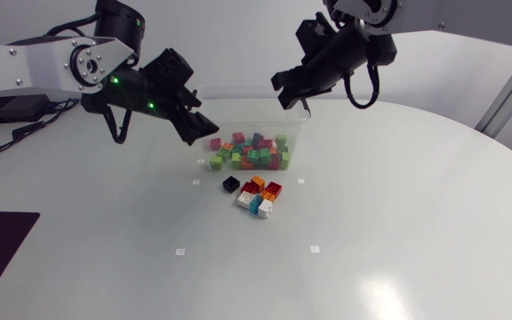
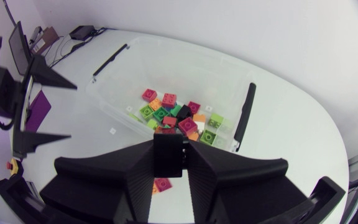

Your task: Place the duplo bricks in the container

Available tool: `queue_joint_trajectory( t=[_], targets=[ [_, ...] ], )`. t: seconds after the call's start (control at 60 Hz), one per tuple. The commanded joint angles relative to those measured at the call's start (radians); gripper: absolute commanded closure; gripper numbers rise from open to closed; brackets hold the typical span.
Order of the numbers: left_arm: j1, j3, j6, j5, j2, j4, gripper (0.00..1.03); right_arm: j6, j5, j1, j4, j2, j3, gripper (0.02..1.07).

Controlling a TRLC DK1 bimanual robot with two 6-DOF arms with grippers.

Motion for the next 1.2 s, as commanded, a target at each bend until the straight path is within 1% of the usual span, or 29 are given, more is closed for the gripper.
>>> queue_joint_trajectory(
  t=[0.0, 0.183, 0.283, 0.333, 0.35, 0.383, 0.417, 0.5, 0.6, 0.667, 0.7, 0.75, 0.833, 0.867, 0.9, 0.933, 1.0, 1.033, 1.183],
  targets=[
    [-0.032, -0.065, 0.071, -0.018, -0.015, -0.037, 0.06, -0.005, -0.009, -0.011, -0.003, 0.047, 0.054, 0.85],
    [-0.062, -0.134, 0.102, -0.041, 0.004, -0.037, 0.06, -0.004, -0.017, -0.015, 0.029, 0.097, 0.098, 0.85],
    [-0.071, -0.163, 0.095, -0.065, 0.046, -0.008, 0.06, -0.002, -0.018, -0.015, 0.046, 0.128, 0.124, 0.85],
    [-0.075, -0.189, 0.083, -0.082, 0.072, 0.047, 0.06, -0.002, -0.018, -0.015, 0.054, 0.149, 0.144, 0.85],
    [-0.075, -0.206, 0.069, -0.085, 0.084, 0.09, 0.06, -0.002, -0.02, -0.017, 0.055, 0.165, 0.16, 0.85],
    [-0.075, -0.219, 0.051, -0.085, 0.098, 0.126, 0.06, -0.002, -0.021, -0.018, 0.062, 0.18, 0.177, 0.85],
    [-0.075, -0.228, 0.034, -0.088, 0.109, 0.145, 0.06, -0.001, -0.021, -0.02, 0.065, 0.192, 0.189, 0.85],
    [-0.081, -0.261, -0.007, -0.108, 0.143, 0.233, 0.06, -0.001, -0.023, -0.02, 0.065, 0.229, 0.229, 0.85],
    [-0.083, -0.269, -0.052, -0.121, 0.185, 0.287, 0.06, 0.002, -0.023, -0.018, 0.065, 0.269, 0.272, 0.84],
    [-0.094, -0.274, -0.072, -0.136, 0.207, 0.308, 0.06, 0.004, -0.021, -0.015, 0.063, 0.297, 0.305, 0.77],
    [-0.101, -0.283, -0.084, -0.151, 0.21, 0.336, 0.06, 0.004, -0.021, -0.014, 0.06, 0.315, 0.327, 0.71],
    [-0.117, -0.292, -0.106, -0.173, 0.221, 0.385, 0.06, 0.004, -0.02, -0.012, 0.057, 0.335, 0.347, 0.6],
    [-0.129, -0.266, -0.136, -0.202, 0.248, 0.389, 0.06, 0.004, -0.015, -0.012, 0.049, 0.353, 0.368, 0.37],
    [-0.129, -0.246, -0.156, -0.205, 0.265, 0.386, 0.06, 0.005, -0.015, -0.012, 0.048, 0.355, 0.367, 0.26],
    [-0.132, -0.235, -0.161, -0.21, 0.274, 0.383, 0.06, 0.005, -0.015, -0.014, 0.045, 0.353, 0.362, 0.21],
    [-0.137, -0.232, -0.17, -0.225, 0.282, 0.385, 0.06, 0.005, -0.015, -0.015, 0.04, 0.35, 0.358, 0.2],
    [-0.143, -0.231, -0.19, -0.237, 0.291, 0.385, 0.06, 0.004, -0.015, -0.017, 0.049, 0.32, 0.316, 0.2],
    [-0.144, -0.232, -0.205, -0.259, 0.294, 0.392, 0.06, 0.002, -0.015, -0.018, 0.055, 0.303, 0.293, 0.2],
    [-0.144, -0.228, -0.264, -0.282, 0.314, 0.412, 0.07, -0.002, -0.015, -0.022, 0.092, 0.217, 0.187, 0.2]
  ],
)
